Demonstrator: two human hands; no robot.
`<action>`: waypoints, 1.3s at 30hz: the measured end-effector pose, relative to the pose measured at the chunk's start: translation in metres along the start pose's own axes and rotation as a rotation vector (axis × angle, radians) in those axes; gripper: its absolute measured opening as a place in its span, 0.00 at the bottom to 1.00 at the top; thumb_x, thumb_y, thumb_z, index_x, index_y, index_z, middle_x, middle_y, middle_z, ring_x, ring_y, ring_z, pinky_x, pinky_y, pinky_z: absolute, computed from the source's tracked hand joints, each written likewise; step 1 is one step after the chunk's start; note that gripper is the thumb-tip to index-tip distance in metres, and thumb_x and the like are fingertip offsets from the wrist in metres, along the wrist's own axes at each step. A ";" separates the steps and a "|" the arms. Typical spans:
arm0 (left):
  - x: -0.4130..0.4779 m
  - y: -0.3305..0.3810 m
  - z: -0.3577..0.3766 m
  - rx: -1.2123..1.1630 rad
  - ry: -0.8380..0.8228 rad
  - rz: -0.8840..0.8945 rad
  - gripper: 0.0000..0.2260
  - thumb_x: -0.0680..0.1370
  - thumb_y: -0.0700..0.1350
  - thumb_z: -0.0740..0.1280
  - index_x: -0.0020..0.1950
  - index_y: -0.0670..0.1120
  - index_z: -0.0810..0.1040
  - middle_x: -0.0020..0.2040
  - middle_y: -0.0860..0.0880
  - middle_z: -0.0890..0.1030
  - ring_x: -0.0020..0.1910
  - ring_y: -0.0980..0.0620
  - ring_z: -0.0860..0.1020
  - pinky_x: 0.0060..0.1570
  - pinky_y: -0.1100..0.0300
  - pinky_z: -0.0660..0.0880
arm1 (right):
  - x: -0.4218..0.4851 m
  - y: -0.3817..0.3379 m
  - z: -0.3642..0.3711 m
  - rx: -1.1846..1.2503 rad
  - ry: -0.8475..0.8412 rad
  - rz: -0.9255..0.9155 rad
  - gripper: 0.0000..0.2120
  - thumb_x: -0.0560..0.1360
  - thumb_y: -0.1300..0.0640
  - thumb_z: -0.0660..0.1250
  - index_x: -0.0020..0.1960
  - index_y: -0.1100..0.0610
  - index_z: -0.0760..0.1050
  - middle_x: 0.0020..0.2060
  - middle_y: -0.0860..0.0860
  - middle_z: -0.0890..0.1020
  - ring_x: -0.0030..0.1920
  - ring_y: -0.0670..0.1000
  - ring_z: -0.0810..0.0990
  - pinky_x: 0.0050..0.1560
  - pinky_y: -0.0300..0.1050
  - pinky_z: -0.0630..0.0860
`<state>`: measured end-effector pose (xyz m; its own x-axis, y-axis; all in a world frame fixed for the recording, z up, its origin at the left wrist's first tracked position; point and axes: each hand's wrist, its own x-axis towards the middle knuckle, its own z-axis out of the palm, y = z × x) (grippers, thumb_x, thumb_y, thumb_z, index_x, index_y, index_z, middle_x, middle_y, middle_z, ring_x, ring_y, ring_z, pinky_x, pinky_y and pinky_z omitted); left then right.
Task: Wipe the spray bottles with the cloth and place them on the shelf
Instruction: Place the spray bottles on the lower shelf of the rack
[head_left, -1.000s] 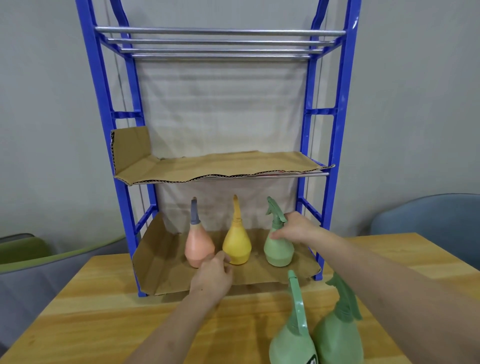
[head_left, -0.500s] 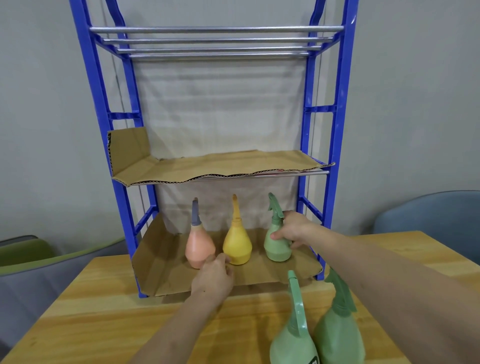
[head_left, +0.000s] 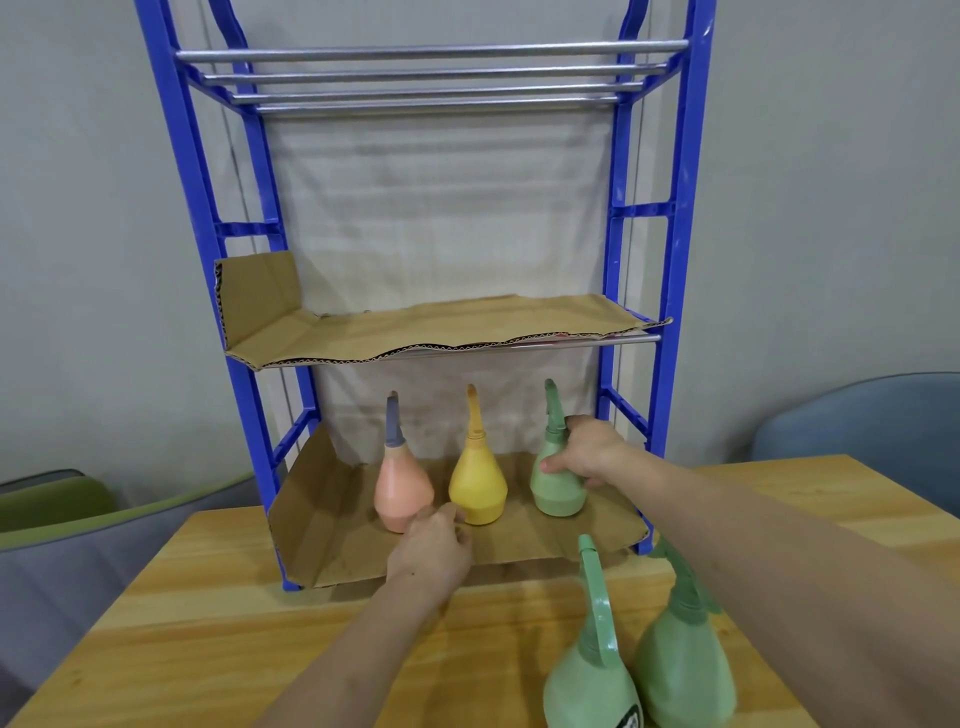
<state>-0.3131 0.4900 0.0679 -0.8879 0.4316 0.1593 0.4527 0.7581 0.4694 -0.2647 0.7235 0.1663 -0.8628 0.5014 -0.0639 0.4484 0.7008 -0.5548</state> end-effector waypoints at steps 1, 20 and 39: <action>0.000 0.000 0.000 0.006 0.000 0.002 0.14 0.83 0.48 0.62 0.69 0.53 0.76 0.64 0.49 0.77 0.63 0.46 0.77 0.58 0.51 0.77 | 0.000 0.000 0.000 0.006 0.002 0.000 0.32 0.74 0.50 0.80 0.72 0.54 0.72 0.56 0.52 0.78 0.56 0.58 0.83 0.49 0.55 0.87; -0.003 0.003 -0.003 0.021 -0.053 -0.002 0.12 0.83 0.50 0.62 0.65 0.54 0.78 0.60 0.49 0.79 0.57 0.47 0.79 0.54 0.50 0.79 | 0.002 0.008 -0.006 -0.085 -0.049 0.005 0.33 0.75 0.42 0.77 0.74 0.55 0.71 0.64 0.55 0.79 0.58 0.57 0.81 0.55 0.53 0.85; -0.122 0.043 -0.020 -0.225 0.128 0.272 0.11 0.84 0.45 0.64 0.65 0.52 0.79 0.60 0.54 0.80 0.60 0.54 0.80 0.61 0.58 0.76 | -0.182 0.034 -0.063 -0.044 0.366 -0.448 0.08 0.82 0.50 0.69 0.59 0.51 0.82 0.54 0.46 0.84 0.54 0.48 0.79 0.52 0.39 0.71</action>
<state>-0.1868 0.4600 0.0860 -0.7470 0.5273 0.4049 0.6569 0.4918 0.5715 -0.0779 0.6882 0.2118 -0.8374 0.2885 0.4642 0.0745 0.9017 -0.4260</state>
